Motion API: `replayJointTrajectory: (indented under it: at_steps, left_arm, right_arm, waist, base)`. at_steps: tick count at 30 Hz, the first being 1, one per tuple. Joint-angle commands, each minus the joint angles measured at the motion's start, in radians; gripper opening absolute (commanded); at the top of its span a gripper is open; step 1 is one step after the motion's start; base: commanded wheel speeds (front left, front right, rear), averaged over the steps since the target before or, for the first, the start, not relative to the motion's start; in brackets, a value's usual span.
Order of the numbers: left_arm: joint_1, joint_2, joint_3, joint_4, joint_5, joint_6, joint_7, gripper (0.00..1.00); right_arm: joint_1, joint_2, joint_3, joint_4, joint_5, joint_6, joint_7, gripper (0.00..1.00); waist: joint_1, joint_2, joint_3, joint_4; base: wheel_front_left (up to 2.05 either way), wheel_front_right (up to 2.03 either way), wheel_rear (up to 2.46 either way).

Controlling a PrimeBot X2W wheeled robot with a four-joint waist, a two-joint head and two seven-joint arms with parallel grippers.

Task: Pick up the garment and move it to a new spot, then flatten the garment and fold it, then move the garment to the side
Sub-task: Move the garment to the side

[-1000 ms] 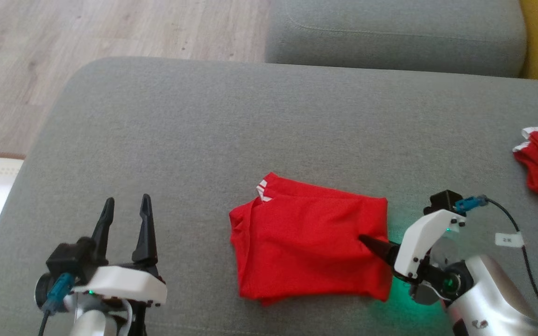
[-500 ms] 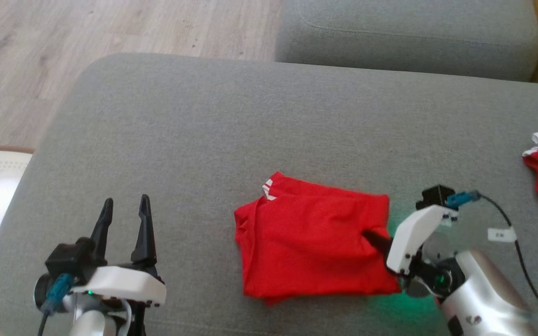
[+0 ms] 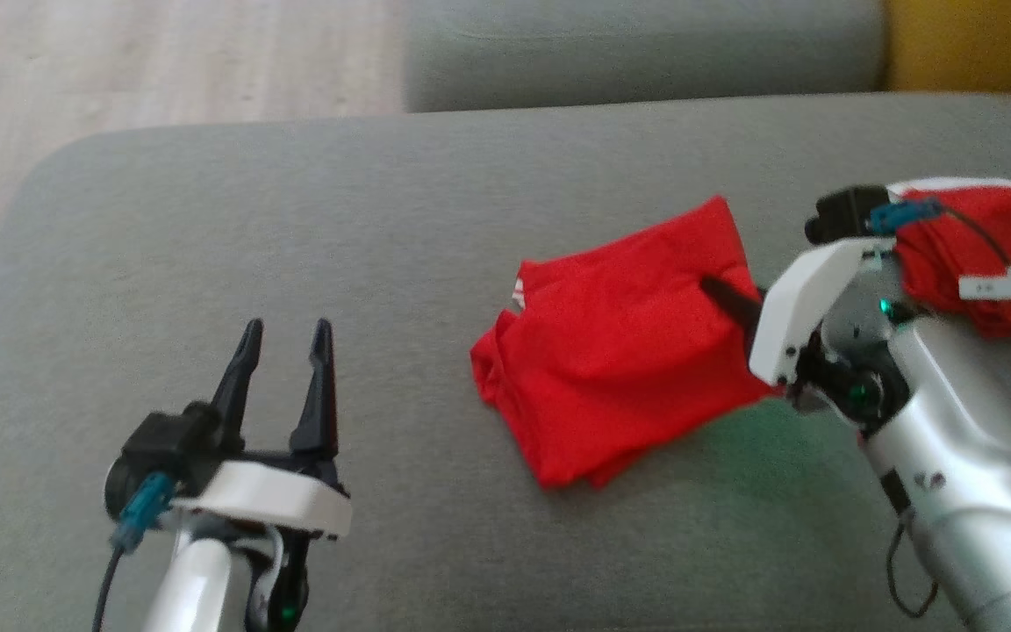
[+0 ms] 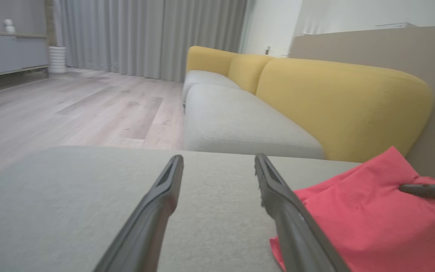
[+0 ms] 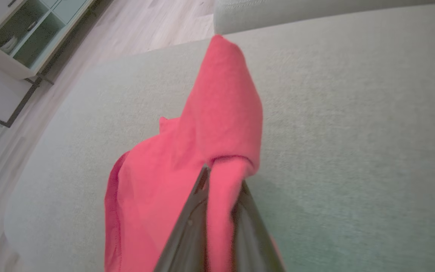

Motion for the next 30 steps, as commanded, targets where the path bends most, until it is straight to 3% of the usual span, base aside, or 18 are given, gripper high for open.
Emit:
replayJointTrajectory:
  at_steps: [1,9,14,21,26,30]
  left_arm:
    - [-0.065,-0.002,0.017,-0.032,-0.005,-0.001,-0.012,1.00]
    - [-0.145,-0.003,-0.054,-0.022,-0.002,0.011,-0.012,1.00]
    - [-0.200,-0.003,-0.072,-0.009,0.020,0.012,-0.012,1.00]
    - [-0.276,0.006,-0.092,0.017,0.056,0.008,-0.009,1.00]
    - [-0.312,0.016,-0.101,0.019,0.073,0.012,0.001,1.00]
    - [-0.323,0.024,-0.102,0.016,0.079,0.016,0.005,1.00]
  right_arm:
    - [-0.067,-0.012,0.017,-0.039,0.009,-0.001,-0.016,0.00]
    - [-0.209,-0.045,0.081,-0.004,0.049,-0.001,-0.055,0.00]
    - [-0.295,-0.077,0.112,0.024,0.093,-0.001,-0.118,0.00]
    - [-0.421,-0.181,0.130,0.149,0.139,-0.001,-0.176,0.00]
    - [-0.519,-0.289,0.153,0.233,0.121,-0.001,-0.214,0.00]
    - [-0.566,-0.332,0.183,0.281,0.093,-0.001,-0.230,0.00]
  waist:
    - [0.0000,0.0000,0.033,-0.071]
    - [0.0000,0.0000,0.125,-0.222]
    - [0.0000,0.0000,0.200,-0.276]
    - [0.0000,0.0000,0.320,-0.265]
    - [0.0000,0.0000,0.396,-0.236]
    - [0.0000,0.0000,0.426,-0.226]
  base:
    - [0.00,0.00,0.00]
    - [0.00,0.00,0.00]
    - [0.00,0.00,0.00]
    - [0.00,0.00,0.00]
    - [0.00,0.00,0.00]
    - [0.00,0.00,0.00]
